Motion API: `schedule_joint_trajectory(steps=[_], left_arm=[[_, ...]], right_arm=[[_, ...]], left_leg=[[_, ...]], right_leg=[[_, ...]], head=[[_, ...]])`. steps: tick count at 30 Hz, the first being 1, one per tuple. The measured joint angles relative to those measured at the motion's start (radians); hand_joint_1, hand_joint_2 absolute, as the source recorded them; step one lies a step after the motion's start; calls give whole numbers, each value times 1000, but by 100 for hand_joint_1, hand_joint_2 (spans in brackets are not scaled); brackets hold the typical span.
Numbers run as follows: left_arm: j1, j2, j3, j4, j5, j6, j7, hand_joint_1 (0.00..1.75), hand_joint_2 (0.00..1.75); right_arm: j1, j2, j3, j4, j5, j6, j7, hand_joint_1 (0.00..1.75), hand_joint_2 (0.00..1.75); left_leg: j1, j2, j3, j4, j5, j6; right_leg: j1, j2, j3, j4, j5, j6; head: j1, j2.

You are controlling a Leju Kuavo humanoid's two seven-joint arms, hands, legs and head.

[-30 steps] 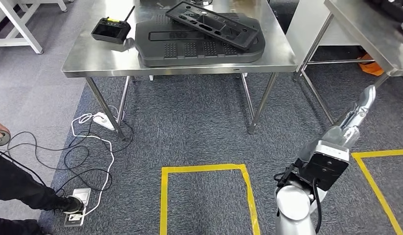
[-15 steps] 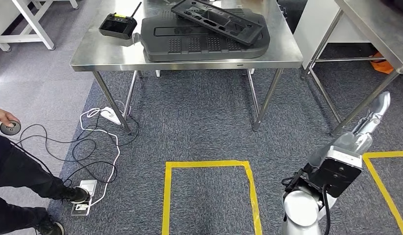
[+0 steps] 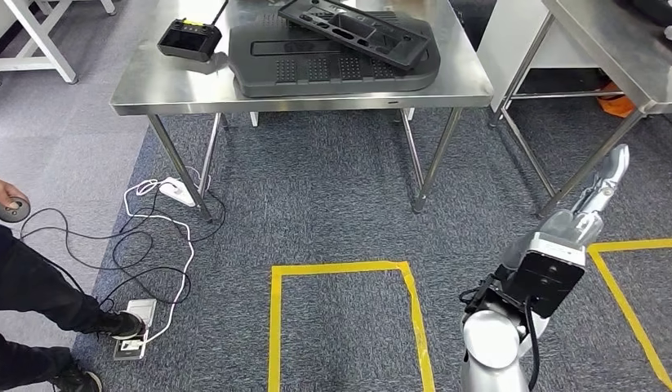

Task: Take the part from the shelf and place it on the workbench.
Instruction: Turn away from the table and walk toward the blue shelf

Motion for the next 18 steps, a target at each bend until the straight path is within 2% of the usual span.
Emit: schedule_joint_trajectory(steps=[1,3,4,5,6,7,9,10,11,13,15,16,18], left_arm=[[-1,0,0,0,0,0,0,0,0],[-2,0,0,0,0,0,0,0,0],[-2,0,0,0,0,0,0,0,0],[-2,0,0,0,0,0,0,0,0],[-1,0,0,0,0,0,0,0,0],[-1,0,0,1,1,0,0,0,0],[-2,-1,0,1,0,0,0,0,0],[-3,-1,0,1,0,0,0,0,0],[-3,-1,0,1,0,0,0,0,0],[-3,-1,0,1,0,0,0,0,0],[-2,-1,0,1,0,0,0,0,0],[-2,-1,0,1,0,0,0,0,0],[-2,-1,0,1,0,0,1,0,0]], right_arm=[[-1,0,0,0,2,0,-2,0,0],[-2,0,0,0,5,0,-6,0,0],[-2,0,0,0,6,0,-8,0,0],[-2,0,0,0,7,0,-9,0,0],[-1,0,0,0,7,0,-10,0,0],[-2,-1,0,0,7,0,-9,0,0],[-3,-1,0,0,6,0,-7,0,0],[-4,-1,0,0,5,0,-7,0,0],[-5,-1,0,0,5,0,-6,0,0],[-4,-1,-1,0,4,0,-6,0,0],[-5,-1,-1,0,3,0,-8,0,0],[-5,-1,-1,0,3,0,-10,0,0],[-5,-1,-2,0,0,0,-15,0,0]], left_leg=[[2,2,-4,-4,6,8],[1,4,-15,-4,14,16],[0,5,-20,-3,17,17],[0,5,-24,-2,20,16],[0,5,-28,-1,22,15],[0,5,-29,0,23,14],[-1,5,-32,5,25,9],[-2,4,-35,7,27,4],[-3,4,-39,9,30,-2],[-4,4,-45,9,37,-15],[-2,1,-49,20,26,-27],[-1,0,-60,48,2,-31],[1,-1,-101,157,-71,-38]], right_leg=[[-1,1,-14,35,-28,5],[-4,1,-59,153,-103,12],[-5,1,-79,211,-129,15],[-6,1,-85,243,-137,17],[-7,1,-74,237,-125,18],[-8,1,-45,192,-98,17],[-8,1,31,55,-41,12],[-6,2,55,4,-27,9],[-4,2,64,-23,-22,5],[-1,4,58,-31,-20,-5],[-5,2,53,-36,-9,-20],[-7,0,50,-40,-4,-27],[-6,-3,41,-40,4,-37]], head=[[5,0],[19,0],[24,0],[28,0],[32,0],[36,0],[44,0],[47,0],[47,0],[43,0],[37,0],[31,0],[16,0]])
